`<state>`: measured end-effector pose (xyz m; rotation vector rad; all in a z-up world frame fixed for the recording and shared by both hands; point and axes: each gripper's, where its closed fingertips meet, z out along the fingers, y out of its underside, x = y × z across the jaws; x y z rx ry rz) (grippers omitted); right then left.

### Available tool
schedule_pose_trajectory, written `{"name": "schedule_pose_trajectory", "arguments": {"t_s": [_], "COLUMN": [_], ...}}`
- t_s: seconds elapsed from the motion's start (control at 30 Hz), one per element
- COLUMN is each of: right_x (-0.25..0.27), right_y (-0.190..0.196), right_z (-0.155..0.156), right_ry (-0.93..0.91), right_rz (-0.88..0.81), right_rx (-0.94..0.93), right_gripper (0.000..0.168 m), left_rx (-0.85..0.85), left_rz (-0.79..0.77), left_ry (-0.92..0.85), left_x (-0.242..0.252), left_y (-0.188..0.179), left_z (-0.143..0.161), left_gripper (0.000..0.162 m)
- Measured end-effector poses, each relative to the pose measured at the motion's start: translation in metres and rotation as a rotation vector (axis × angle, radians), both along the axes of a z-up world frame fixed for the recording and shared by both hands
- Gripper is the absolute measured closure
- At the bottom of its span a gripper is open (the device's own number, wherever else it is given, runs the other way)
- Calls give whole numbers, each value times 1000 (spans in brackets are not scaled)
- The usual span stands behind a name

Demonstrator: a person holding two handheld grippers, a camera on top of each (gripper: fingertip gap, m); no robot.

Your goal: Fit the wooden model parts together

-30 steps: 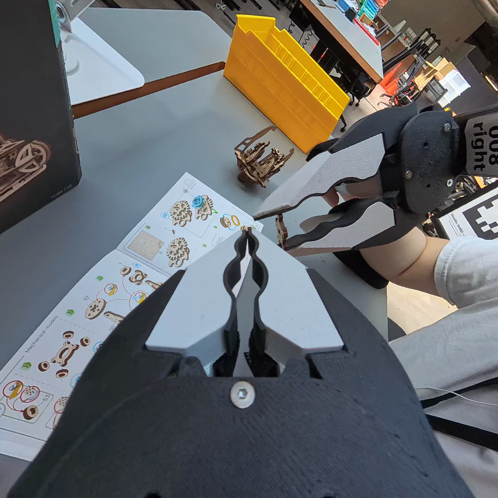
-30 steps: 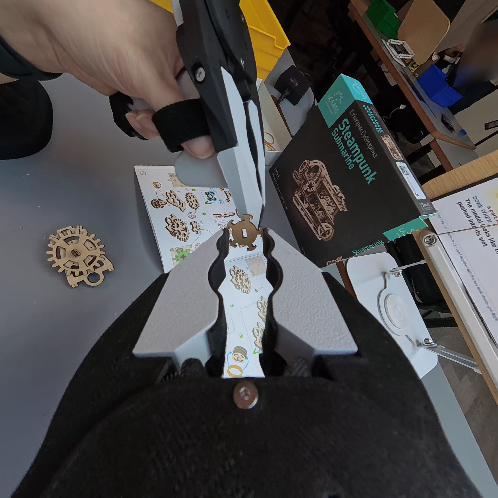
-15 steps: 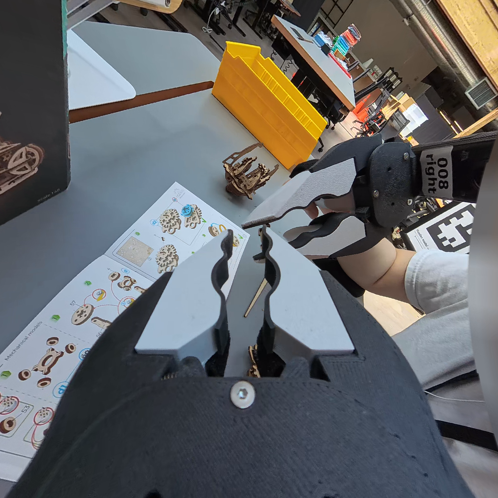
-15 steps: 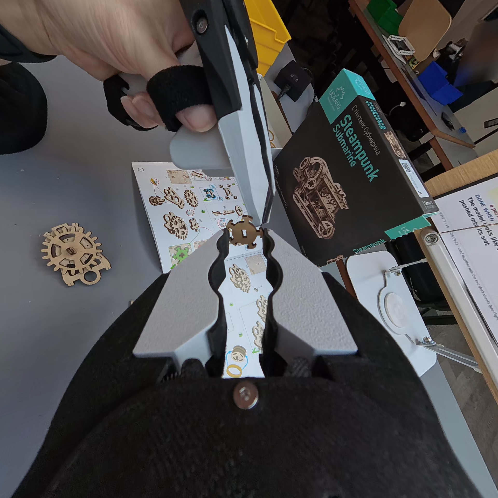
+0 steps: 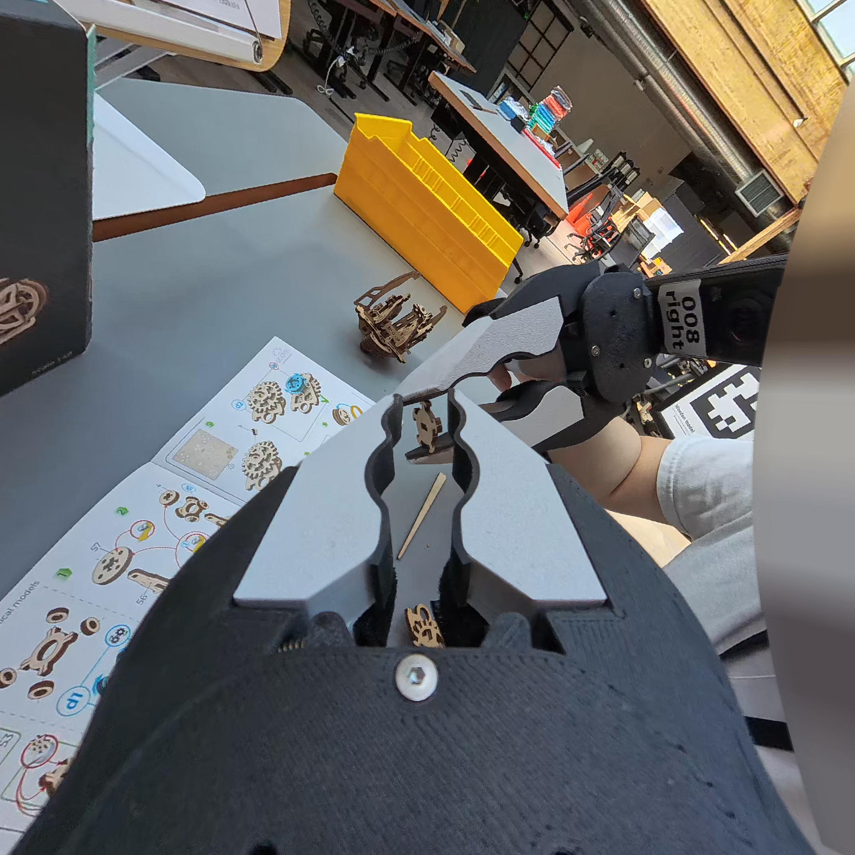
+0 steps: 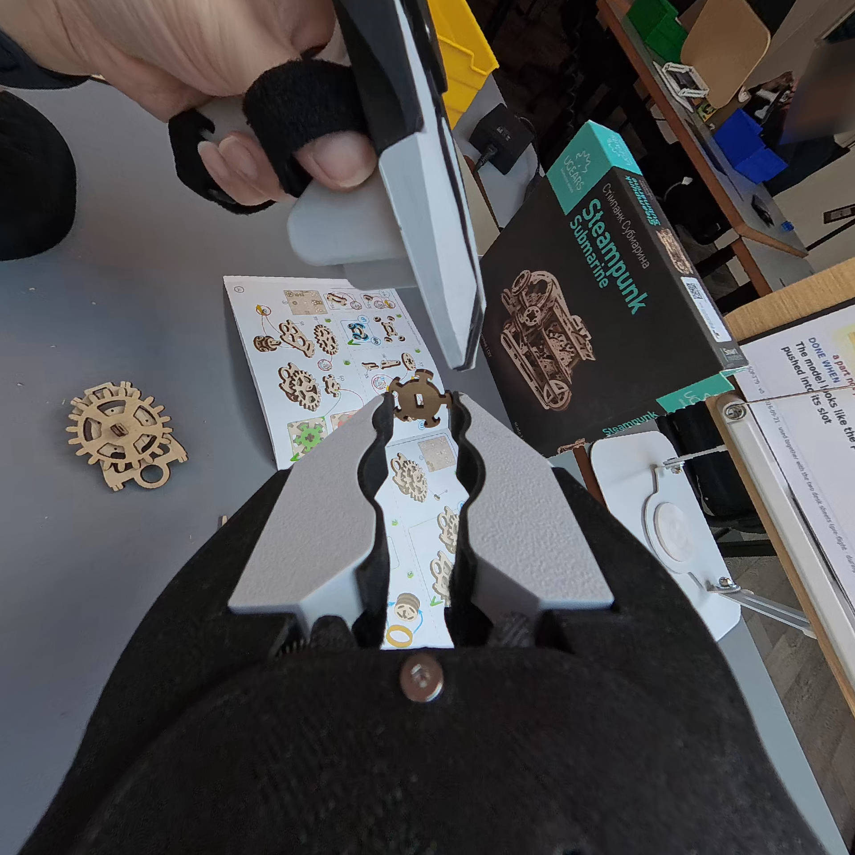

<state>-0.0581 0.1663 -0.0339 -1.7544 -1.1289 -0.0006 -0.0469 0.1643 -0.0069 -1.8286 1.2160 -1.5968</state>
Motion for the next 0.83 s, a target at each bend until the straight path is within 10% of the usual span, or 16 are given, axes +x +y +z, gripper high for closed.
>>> {"name": "schedule_pose_trajectory", "arguments": {"t_s": [0.83], "right_x": [1], "right_y": [0], "right_z": [-5], "right_ry": [-59], "right_rz": [-2], "right_rx": [12], "right_gripper": [145], "left_rx": [-8], "left_rz": [23], "left_ry": [13], "left_x": [1], "left_y": [4], "left_z": [-5], "left_gripper": [156]}}
